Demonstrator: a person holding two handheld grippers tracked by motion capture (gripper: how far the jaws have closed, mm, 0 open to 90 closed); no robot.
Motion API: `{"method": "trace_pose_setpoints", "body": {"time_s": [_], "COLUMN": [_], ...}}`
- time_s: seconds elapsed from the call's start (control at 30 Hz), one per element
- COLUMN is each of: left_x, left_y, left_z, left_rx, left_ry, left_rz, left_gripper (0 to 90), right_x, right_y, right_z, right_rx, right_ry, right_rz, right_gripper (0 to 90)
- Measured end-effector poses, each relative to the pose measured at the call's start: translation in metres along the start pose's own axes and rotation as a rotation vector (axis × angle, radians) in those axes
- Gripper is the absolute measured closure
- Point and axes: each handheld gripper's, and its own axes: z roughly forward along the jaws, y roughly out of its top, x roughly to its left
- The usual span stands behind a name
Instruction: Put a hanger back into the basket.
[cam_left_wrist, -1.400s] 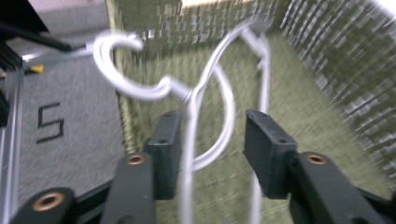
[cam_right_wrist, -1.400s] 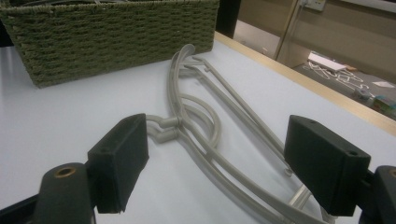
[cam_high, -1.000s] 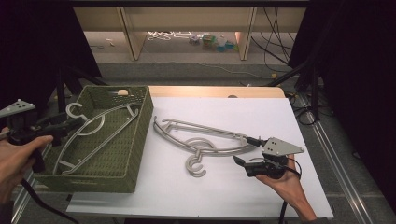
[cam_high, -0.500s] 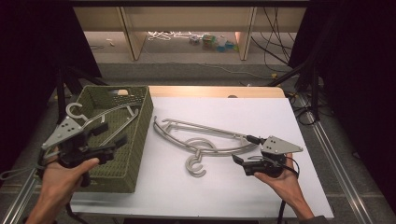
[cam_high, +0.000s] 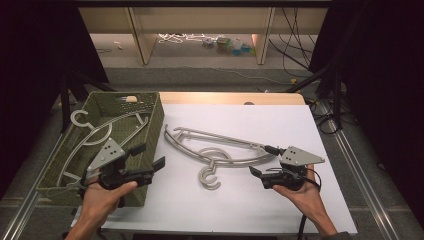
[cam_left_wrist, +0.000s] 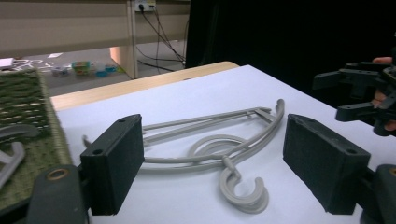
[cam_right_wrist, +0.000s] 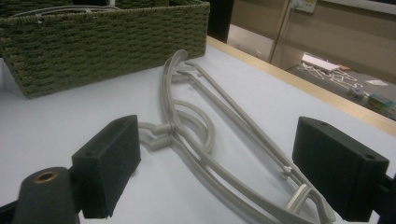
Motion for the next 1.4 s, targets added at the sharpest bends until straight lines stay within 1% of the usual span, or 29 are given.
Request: {"method": "trace_pose_setpoints", "body": {"time_s": [0.07,0.1,0.13,0.23,0.27,0.3,0.33,0.37,0.4,0.47,0.57,0.67,0.73,0.77,0.8,0.87,0.9,0.93,0.97,1.0,1.03,1.07,1.13,1.2,1.23,1.27,1.3,1.33,1.4], "left_x": [-0.004,-0.006,-0.008,-0.013,-0.014,-0.015,-0.016,-0.015,-0.016,-0.017,-0.020,-0.022,-0.023,-0.024,-0.023,-0.024,-0.024,-0.024,-0.025,-0.025,-0.025,-0.025,-0.026,-0.026,-0.026,-0.027,-0.027,-0.026,-0.025], "left_y": [-0.006,-0.009,-0.012,-0.023,-0.026,-0.030,-0.032,-0.034,-0.035,-0.038,-0.043,-0.050,-0.052,-0.053,-0.054,-0.056,-0.057,-0.058,-0.058,-0.058,-0.059,-0.060,-0.061,-0.061,-0.061,-0.061,-0.061,-0.060,-0.061], "left_z": [0.003,0.004,0.005,0.009,0.010,0.012,0.013,0.013,0.014,0.015,0.018,0.021,0.022,0.022,0.022,0.022,0.023,0.023,0.023,0.023,0.023,0.024,0.024,0.024,0.024,0.023,0.023,0.023,0.023], "left_rx": [0.000,-0.007,-0.018,-0.020,-0.020,-0.015,-0.016,-0.018,-0.020,-0.035,-0.033,-0.009,-0.004,-0.002,0.002,0.002,0.007,0.003,0.011,0.012,0.013,0.013,0.021,0.023,0.010,0.018,0.016,0.016,0.014], "left_ry": [-0.009,-0.013,-0.023,-0.035,-0.039,-0.044,-0.049,-0.056,-0.062,-0.057,-0.048,-0.067,-0.065,-0.059,-0.063,-0.061,-0.068,-0.074,-0.069,-0.070,-0.073,-0.081,-0.081,-0.089,-0.094,-0.089,-0.087,-0.087,-0.089], "left_rz": [0.003,0.009,0.013,0.014,0.018,0.025,0.019,0.032,0.036,0.047,0.072,0.078,0.084,0.073,0.093,0.099,0.093,0.103,0.108,0.111,0.103,0.109,0.112,0.119,0.117,0.117,0.105,0.122,0.119], "left_gripper": [20.2,20.2,20.2,20.2,20.2,20.2,20.1,20.0,19.9,19.6,16.8,16.7,16.7,16.7,16.7,16.7,16.7,16.7,16.7,16.7,16.7,16.7,16.7,16.7,16.7,16.7,16.7,16.7,16.7], "right_x": [0.000,-0.001,-0.001,-0.001,-0.001,-0.001,-0.002,-0.003,-0.003,-0.005,-0.011,-0.016,-0.019,-0.021,-0.023,-0.026,-0.027,-0.028,-0.029,-0.030,-0.031,-0.032,-0.033,-0.033,-0.033,-0.033,-0.033,-0.033,-0.032], "right_y": [0.000,0.000,0.000,0.000,-0.001,0.000,0.000,0.000,0.001,0.001,0.001,-0.001,-0.002,-0.002,-0.002,-0.003,-0.003,-0.004,-0.005,-0.006,-0.007,-0.007,-0.008,-0.008,-0.008,-0.008,-0.008,-0.008,-0.011], "right_z": [0.000,0.001,0.001,0.005,0.006,0.009,0.011,0.013,0.014,0.018,0.023,0.029,0.034,0.037,0.041,0.050,0.055,0.060,0.066,0.072,0.077,0.083,0.092,0.100,0.102,0.106,0.108,0.110,0.115], "right_rx": [0.015,0.006,0.009,0.024,0.032,0.031,0.037,0.046,0.060,0.071,0.118,0.155,0.189,0.202,0.221,0.248,0.266,0.283,0.302,0.314,0.329,0.345,0.363,0.385,0.403,0.410,0.415,0.429,0.439], "right_ry": [0.014,0.006,0.005,0.015,0.017,0.021,0.034,0.026,0.036,0.034,0.051,0.049,0.053,0.052,0.068,0.091,0.104,0.119,0.139,0.146,0.154,0.161,0.178,0.182,0.192,0.203,0.215,0.223,0.228], "right_rz": [0.006,-0.014,-0.010,-0.026,-0.019,-0.029,-0.032,-0.037,-0.039,-0.053,-0.082,-0.101,-0.125,-0.129,-0.132,-0.138,-0.137,-0.138,-0.141,-0.148,-0.147,-0.148,-0.150,-0.152,-0.140,-0.145,-0.147,-0.138,-0.145], "right_gripper": [15.9,15.9,15.9,15.9,15.9,16.0,16.0,16.0,16.0,16.1,16.6,18.2,20.8,21.4,23.3,24.4,24.7,25.2,25.9,26.3,26.6,27.7,30.4,33.2,34.3,35.7,36.7,37.6,40.4]}}
